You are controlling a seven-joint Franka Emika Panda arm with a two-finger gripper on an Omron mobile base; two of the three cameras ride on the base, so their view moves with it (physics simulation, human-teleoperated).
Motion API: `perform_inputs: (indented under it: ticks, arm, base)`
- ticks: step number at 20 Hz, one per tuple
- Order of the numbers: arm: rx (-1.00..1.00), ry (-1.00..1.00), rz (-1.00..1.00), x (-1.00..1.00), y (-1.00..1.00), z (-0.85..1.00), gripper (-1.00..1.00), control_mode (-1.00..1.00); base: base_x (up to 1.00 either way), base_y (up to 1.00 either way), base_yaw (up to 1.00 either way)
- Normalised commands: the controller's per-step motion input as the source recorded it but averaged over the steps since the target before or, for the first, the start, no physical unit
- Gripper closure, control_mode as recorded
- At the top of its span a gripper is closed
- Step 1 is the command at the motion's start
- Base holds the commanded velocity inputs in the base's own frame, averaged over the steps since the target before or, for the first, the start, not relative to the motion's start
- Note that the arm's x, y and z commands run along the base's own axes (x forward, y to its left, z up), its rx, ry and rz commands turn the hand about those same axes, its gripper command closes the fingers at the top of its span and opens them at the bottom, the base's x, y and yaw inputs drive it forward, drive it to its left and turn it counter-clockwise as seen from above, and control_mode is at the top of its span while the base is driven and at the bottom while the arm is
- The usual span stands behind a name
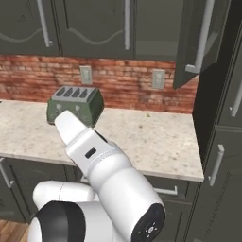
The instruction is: Close all open cabinet doors.
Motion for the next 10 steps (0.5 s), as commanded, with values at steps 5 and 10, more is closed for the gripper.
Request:
perform_inputs:
  ticks: [5,10]
  arm:
    - [0.0,0.0,0.0,0.0,0.0,0.0,-1.0,1.0]
    - [0.0,0.0,0.0,0.0,0.0,0.0,-1.0,1.0]
  base:
    - [0.6,-0.01,-0.03]
    - [0.6,-0.1,-0.03]
